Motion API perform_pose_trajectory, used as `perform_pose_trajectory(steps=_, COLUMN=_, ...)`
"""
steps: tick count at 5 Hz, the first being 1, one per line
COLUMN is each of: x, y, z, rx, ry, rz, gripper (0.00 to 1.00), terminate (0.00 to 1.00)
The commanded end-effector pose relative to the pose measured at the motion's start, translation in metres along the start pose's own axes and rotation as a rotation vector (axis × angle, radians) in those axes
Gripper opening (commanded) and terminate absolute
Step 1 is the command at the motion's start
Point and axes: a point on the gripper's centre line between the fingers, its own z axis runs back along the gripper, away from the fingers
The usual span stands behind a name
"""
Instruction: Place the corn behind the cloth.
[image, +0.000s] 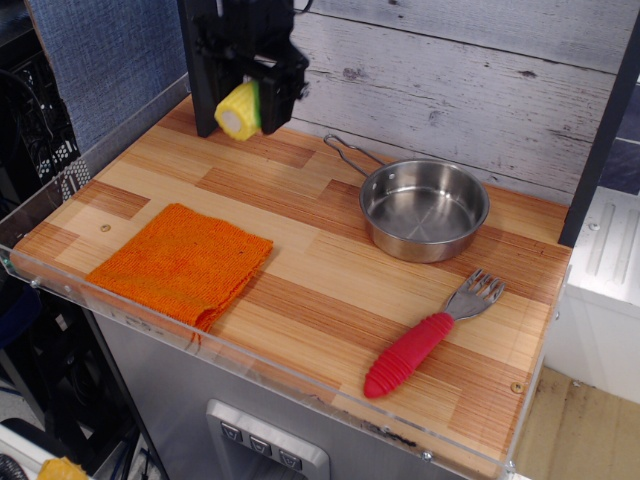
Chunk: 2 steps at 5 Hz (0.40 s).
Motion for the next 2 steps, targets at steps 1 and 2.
perform_pose_trajectory(steps=1, x=0.005, y=0.014, z=-0.016, rx=-0.029, ry=-0.020, rz=0.048, gripper=0.00, terminate=0.00)
perform_pose_trajectory(steps=2, x=0.005, y=0.021, z=-0.033, rx=-0.042, ry=0.005, rz=0.055, gripper=0.00, terminate=0.00)
